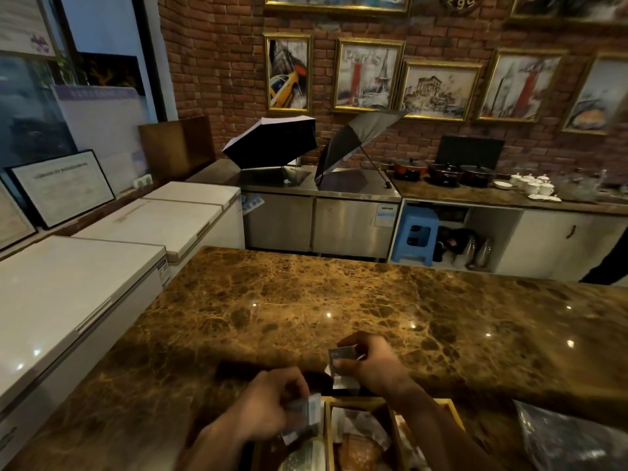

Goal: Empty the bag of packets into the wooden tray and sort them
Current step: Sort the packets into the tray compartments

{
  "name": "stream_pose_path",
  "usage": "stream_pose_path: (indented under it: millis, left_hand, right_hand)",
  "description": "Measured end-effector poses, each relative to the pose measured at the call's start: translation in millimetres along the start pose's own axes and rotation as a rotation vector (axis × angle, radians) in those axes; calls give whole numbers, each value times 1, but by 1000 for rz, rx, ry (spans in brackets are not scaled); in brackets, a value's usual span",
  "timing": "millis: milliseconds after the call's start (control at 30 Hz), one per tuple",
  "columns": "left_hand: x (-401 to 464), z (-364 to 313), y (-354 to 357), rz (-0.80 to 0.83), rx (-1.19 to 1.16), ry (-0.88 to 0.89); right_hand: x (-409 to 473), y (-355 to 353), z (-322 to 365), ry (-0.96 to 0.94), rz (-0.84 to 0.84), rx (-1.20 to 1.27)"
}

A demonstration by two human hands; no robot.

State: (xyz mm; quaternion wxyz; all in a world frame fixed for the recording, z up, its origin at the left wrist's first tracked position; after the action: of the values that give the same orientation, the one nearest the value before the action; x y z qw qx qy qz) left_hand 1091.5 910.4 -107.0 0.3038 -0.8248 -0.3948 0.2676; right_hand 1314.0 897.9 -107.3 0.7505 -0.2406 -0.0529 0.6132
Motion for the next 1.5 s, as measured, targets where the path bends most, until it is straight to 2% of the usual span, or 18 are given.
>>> stream_pose_path:
  millis: [67, 300, 467, 533, 633, 767, 833, 933, 1067, 1200, 1300, 1500]
  left_hand:
    - [-3, -1, 9, -1, 54, -6]
    - [-8, -2, 23, -12, 336, 47]
    - [-12, -2, 35, -42, 531, 62]
    - [-16, -4, 31, -102, 587, 66]
    - [-23, -1, 18, -195, 585, 70]
    - [-31, 6, -1, -320, 456, 35]
    - [-34, 12, -3, -345, 406, 16]
    - [-34, 21, -4, -351, 369, 3]
    - [-34, 19, 0, -370, 401, 101]
    - [-33, 13, 16, -265, 459, 252]
    - [-28, 16, 26, -146, 490, 263]
    - [-34, 28, 36, -103, 681, 254]
  right_hand:
    - [-7, -2, -6, 4, -4, -19]
    - [-25, 4, -6, -31, 226, -53]
    - [-27, 12, -6, -82, 259, -13]
    - [-29, 16, -5, -123, 281, -41]
    - [-32, 26, 1, -162, 325, -120]
    - [-40, 44, 9, -166, 368, -268]
    - [-43, 53, 6, -181, 352, -358]
    - [-44, 53, 5, -247, 178, -508]
    - [-47, 49, 1, -322, 111, -627]
    - [-52, 50, -2, -364, 175, -746]
    - [-61, 50, 2, -457, 236, -873]
    - [-71, 51, -7, -524, 296, -956]
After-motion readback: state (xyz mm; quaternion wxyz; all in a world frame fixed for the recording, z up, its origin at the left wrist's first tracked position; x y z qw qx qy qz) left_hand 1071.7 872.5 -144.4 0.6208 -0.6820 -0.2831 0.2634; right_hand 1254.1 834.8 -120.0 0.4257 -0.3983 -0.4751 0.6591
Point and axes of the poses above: each hand's wrist, its own x-axis towards the middle knuckle, its own y-axis out of the palm, z = x × y, the point moved 2 cm from there along x, towards the middle knuckle, and after that the axes turned 3 degrees about x, right-handed, at the moved point
